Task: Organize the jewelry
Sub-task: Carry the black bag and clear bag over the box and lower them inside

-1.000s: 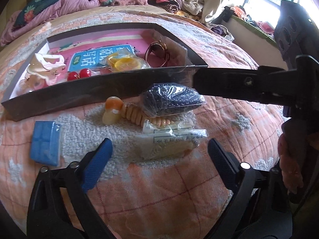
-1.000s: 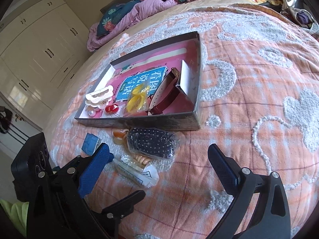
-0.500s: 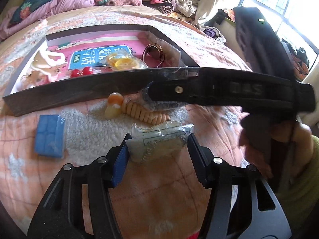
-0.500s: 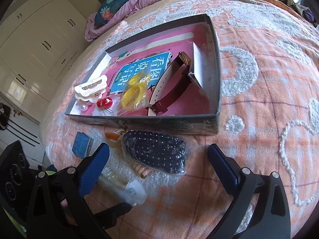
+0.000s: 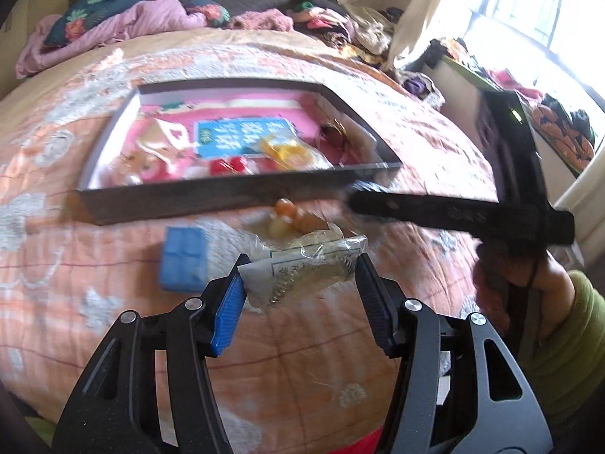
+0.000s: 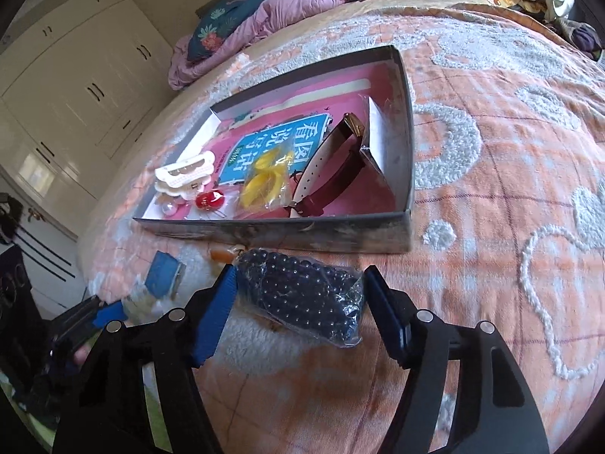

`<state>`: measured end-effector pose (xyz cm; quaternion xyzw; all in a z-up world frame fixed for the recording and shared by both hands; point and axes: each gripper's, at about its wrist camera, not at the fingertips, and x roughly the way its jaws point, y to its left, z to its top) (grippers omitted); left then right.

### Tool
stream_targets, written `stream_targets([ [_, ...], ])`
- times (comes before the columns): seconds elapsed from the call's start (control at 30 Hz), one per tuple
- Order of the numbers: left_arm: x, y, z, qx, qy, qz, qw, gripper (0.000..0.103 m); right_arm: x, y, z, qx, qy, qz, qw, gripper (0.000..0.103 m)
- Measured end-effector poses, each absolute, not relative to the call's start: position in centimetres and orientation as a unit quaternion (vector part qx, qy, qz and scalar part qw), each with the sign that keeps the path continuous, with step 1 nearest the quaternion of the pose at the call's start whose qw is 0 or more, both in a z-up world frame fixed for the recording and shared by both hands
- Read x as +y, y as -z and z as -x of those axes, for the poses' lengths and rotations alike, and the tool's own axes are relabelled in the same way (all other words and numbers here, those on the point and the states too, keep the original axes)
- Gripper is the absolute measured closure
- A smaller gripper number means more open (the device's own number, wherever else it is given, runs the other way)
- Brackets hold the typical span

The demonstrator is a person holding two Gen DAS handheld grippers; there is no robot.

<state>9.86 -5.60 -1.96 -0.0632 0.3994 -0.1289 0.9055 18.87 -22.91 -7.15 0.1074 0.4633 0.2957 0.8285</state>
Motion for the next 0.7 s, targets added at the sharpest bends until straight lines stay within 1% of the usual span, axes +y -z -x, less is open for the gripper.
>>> stream_targets([
  [0.23, -3.1, 0.5, -10.2, 0.378, 0.098, 0.077, 0.917, 0.055, -24.0, 5.1, -17.1, 0.436, -0.311, -0.132, 0.834, 0.036],
  [0.7, 1.2, -1.7, -10.5, 0.346, 0.045, 0.102, 0.932, 0.055, -23.2, 0.9, -16.0, 0.373, -0.316, -0.11, 0.865, 0.036],
])
